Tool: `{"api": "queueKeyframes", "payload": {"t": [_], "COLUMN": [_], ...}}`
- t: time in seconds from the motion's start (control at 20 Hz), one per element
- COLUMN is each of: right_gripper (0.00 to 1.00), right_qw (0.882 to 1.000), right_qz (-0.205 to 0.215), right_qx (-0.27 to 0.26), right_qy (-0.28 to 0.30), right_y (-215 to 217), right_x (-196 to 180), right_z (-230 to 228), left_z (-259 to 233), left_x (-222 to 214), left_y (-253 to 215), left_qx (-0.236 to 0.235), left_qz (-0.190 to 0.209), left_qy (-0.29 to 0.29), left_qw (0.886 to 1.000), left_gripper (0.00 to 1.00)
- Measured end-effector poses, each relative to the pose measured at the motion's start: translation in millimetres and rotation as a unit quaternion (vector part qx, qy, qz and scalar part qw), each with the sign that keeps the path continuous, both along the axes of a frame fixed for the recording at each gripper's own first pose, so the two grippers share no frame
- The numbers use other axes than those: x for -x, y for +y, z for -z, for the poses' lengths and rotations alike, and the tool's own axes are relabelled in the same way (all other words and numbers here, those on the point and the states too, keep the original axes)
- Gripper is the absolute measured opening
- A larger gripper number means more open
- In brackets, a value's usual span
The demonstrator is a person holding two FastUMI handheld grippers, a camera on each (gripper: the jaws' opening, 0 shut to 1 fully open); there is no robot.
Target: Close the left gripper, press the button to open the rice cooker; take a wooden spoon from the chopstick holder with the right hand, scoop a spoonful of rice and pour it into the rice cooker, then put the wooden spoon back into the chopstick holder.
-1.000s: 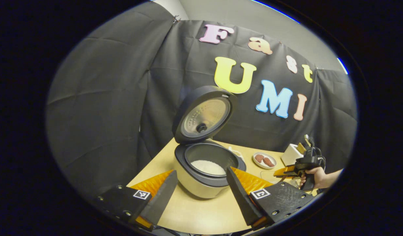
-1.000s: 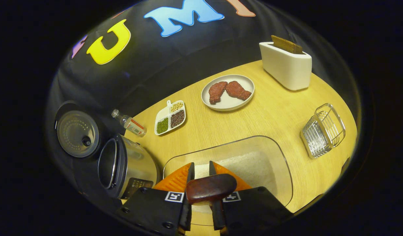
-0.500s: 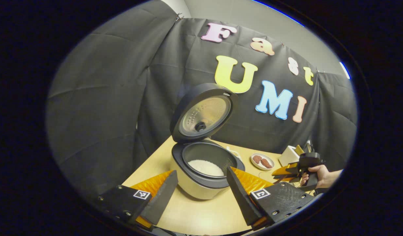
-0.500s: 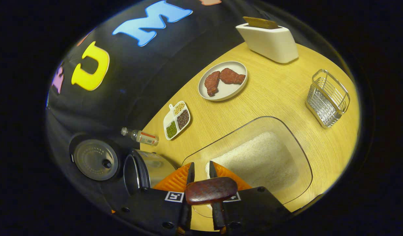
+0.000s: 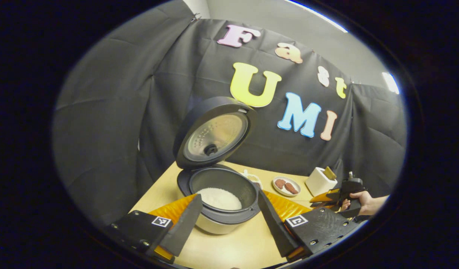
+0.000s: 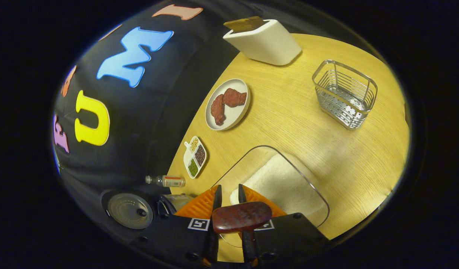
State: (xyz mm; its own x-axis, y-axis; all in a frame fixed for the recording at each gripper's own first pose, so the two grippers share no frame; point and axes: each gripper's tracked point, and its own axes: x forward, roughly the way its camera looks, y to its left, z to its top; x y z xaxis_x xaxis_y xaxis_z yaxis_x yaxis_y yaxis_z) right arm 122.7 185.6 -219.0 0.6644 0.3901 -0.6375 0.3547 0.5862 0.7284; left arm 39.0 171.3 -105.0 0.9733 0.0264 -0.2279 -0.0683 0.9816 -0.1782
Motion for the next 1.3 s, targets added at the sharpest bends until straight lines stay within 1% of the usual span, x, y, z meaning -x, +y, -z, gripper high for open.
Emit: {"api": "queueKeyframes", "payload": {"t": [0.1,0.15,0.3,0.35,0.45,0.55,0.6,0.8,0.95,1.15,1.3], "right_gripper": [0.24,0.24,0.24,0.24,0.24,0.24,0.24,0.24,0.24,0.24,0.24], "right_qw": [1.0,0.999,0.997,0.996,0.995,0.995,0.994,0.992,0.993,0.989,0.986], "right_qz": [0.017,0.026,0.044,0.05,0.056,0.05,0.047,0.037,0.016,-0.015,-0.039], "right_qx": [-0.008,-0.016,-0.059,-0.072,-0.084,-0.091,-0.095,-0.114,-0.111,-0.13,-0.143], "right_qy": [-0.007,-0.009,-0.013,-0.014,-0.012,-0.012,-0.014,-0.034,-0.048,-0.065,-0.079], "right_y": [-11.7,-17.6,-25.0,-29.2,-35.3,-36.0,-34.3,-29.7,-21.5,4.1,32.7], "right_x": [-6.5,-9.0,-11.4,-12.4,-9.8,-6.6,-6.2,-8.2,-13.1,-22.9,-35.6], "right_z": [-3.7,-7.0,-21.1,-25.6,-31.3,-36.4,-40.7,-64.2,-77.3,-107.6,-130.3], "left_z": [-0.5,0.1,7.0,6.4,7.2,6.5,6.7,7.4,7.9,3.4,6.1], "left_x": [2.6,4.9,13.1,17.0,23.8,31.2,34.3,45.7,50.1,54.7,59.6], "left_y": [2.1,3.2,1.4,1.9,3.9,8.5,9.1,9.7,15.1,19.3,24.3], "left_qx": [-0.021,-0.026,-0.016,-0.015,-0.017,-0.021,-0.02,-0.018,-0.026,-0.024,-0.022], "left_qz": [-0.004,-0.009,-0.021,-0.026,-0.036,-0.048,-0.053,-0.055,-0.064,-0.076,-0.088], "left_qy": [-0.002,0.0,0.011,0.011,0.011,0.013,0.013,0.013,0.014,0.008,0.006], "left_qw": [1.0,1.0,1.0,0.999,0.999,0.999,0.998,0.998,0.998,0.997,0.996], "left_gripper": [0.94,0.95,0.94,0.95,0.95,0.94,0.95,0.95,0.95,0.95,0.95]}}
